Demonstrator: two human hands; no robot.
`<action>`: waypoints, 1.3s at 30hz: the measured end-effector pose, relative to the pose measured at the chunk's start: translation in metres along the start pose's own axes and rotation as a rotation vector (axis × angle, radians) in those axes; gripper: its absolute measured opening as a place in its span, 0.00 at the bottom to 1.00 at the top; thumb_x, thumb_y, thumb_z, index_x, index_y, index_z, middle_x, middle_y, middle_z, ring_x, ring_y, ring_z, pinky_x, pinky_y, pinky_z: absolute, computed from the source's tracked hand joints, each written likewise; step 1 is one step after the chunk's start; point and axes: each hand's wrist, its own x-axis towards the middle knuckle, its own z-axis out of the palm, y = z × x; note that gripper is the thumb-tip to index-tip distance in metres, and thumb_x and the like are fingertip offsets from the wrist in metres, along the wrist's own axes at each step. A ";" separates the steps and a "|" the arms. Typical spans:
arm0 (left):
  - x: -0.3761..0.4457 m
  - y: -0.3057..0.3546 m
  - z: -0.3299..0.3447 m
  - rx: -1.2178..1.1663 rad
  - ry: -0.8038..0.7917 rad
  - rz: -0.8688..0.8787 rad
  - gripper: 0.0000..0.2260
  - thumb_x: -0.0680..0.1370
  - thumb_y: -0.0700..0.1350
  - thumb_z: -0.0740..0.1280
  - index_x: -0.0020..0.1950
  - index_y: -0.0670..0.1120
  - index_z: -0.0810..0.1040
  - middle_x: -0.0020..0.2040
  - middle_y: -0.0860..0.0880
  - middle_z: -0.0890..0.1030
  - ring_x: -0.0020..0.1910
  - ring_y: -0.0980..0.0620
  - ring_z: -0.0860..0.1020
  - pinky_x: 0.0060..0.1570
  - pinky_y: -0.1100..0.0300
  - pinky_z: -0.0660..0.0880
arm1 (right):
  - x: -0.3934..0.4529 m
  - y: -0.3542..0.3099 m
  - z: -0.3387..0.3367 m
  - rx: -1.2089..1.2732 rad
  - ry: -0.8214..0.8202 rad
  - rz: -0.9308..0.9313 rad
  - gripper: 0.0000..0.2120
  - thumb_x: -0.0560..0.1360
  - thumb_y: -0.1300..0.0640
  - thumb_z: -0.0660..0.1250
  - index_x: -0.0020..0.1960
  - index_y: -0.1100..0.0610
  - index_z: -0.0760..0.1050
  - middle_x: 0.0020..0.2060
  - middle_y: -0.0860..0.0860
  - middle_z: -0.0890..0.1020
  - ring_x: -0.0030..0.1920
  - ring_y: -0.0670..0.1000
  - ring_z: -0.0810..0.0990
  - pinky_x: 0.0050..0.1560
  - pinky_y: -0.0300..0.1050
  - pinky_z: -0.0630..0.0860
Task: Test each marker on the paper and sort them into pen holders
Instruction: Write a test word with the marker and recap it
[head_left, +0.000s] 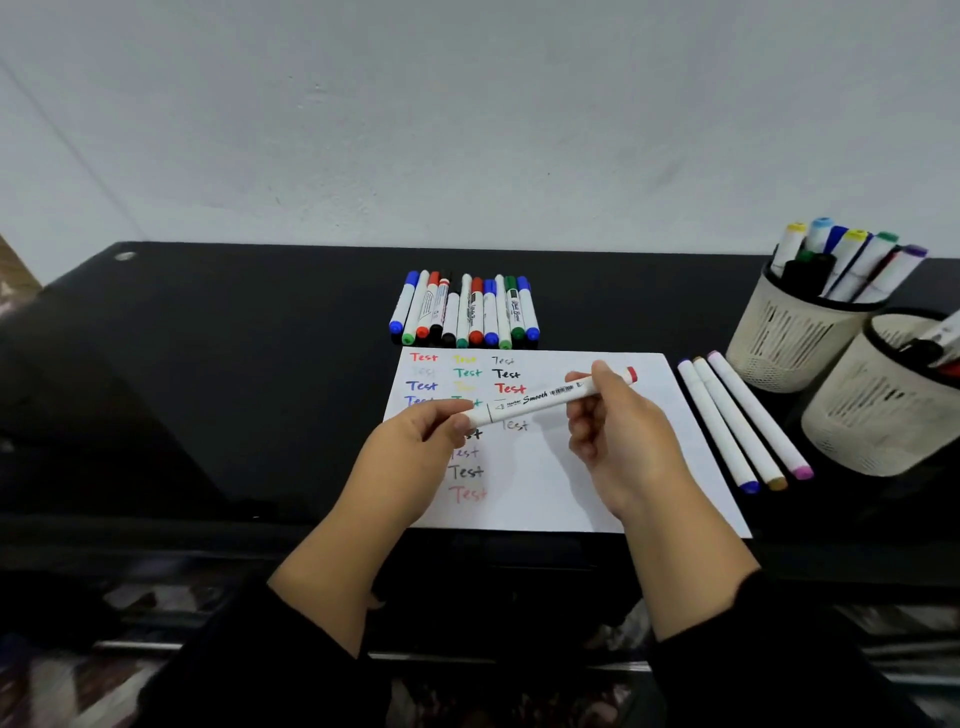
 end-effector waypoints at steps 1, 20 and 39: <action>0.002 0.000 0.000 0.019 -0.006 0.007 0.06 0.79 0.52 0.61 0.53 0.60 0.76 0.45 0.59 0.80 0.42 0.62 0.74 0.33 0.67 0.66 | 0.000 0.003 0.003 0.022 -0.016 0.018 0.15 0.81 0.51 0.58 0.45 0.58 0.79 0.27 0.50 0.75 0.27 0.46 0.67 0.29 0.39 0.64; 0.021 0.000 -0.004 0.175 -0.089 0.062 0.12 0.77 0.52 0.64 0.60 0.59 0.77 0.40 0.58 0.79 0.36 0.60 0.74 0.26 0.75 0.67 | 0.011 0.016 0.031 -0.044 -0.131 -0.055 0.07 0.73 0.55 0.71 0.41 0.56 0.76 0.25 0.50 0.71 0.22 0.44 0.62 0.22 0.34 0.61; 0.012 0.009 -0.006 0.496 -0.283 0.123 0.14 0.81 0.55 0.51 0.40 0.57 0.72 0.40 0.55 0.75 0.39 0.57 0.73 0.39 0.61 0.69 | 0.002 0.014 0.035 -0.185 -0.156 -0.087 0.12 0.78 0.54 0.63 0.37 0.57 0.74 0.20 0.48 0.71 0.20 0.43 0.63 0.22 0.35 0.61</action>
